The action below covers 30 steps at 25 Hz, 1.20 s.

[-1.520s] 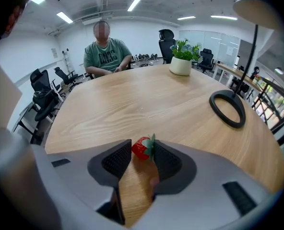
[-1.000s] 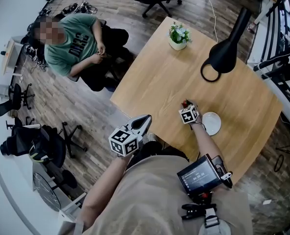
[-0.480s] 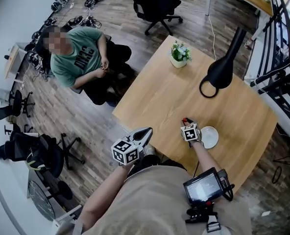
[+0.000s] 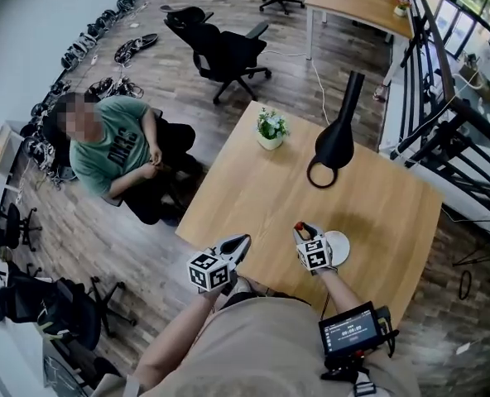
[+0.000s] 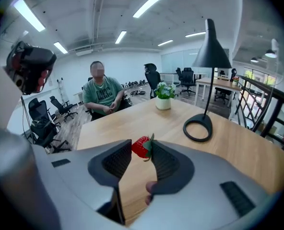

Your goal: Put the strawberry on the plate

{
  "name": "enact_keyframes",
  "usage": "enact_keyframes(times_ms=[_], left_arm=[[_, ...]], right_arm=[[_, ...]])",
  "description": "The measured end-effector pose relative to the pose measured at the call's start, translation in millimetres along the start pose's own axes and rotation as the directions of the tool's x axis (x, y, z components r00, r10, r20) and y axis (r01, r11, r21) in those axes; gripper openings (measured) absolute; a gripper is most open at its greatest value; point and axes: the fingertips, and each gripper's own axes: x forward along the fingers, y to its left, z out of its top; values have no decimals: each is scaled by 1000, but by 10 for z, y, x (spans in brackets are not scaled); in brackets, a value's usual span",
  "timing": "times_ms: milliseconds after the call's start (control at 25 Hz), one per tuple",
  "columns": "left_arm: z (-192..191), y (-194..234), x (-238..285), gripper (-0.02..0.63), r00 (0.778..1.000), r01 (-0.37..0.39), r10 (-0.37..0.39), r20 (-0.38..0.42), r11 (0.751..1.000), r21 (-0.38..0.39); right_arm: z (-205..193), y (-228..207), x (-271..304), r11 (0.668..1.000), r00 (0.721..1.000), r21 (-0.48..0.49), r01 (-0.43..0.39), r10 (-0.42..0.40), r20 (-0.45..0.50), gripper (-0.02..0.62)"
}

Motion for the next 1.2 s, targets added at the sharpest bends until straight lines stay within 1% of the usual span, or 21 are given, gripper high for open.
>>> enact_keyframes(times_ms=[240,440,560,720,960,1200], left_arm=[[58,-136,178,2,998,70,-69,-12,997,30],[60,-278,319,2,992,121,-120,-27,992,36],[87,-374,430,2,988,150,-149,-33,988,46],[48,-563,571,2,983,181,-179,-33,982,50],[44,-807,731,3,980,198,-196,-29,977,85],[70,-948,870,2,981,195,-195,-10,974,112]], right_arm=[[360,-76,-542,998,992,36,51,-55,110,133],[581,-112,-961,993,978,89,80,-96,186,133],[679,-149,-1191,990,968,97,101,-120,219,133],[718,-214,-1541,988,956,103,120,-142,255,133],[802,-304,-1960,986,935,99,130,-156,317,133],[725,-424,-2160,987,933,75,142,-158,323,133]])
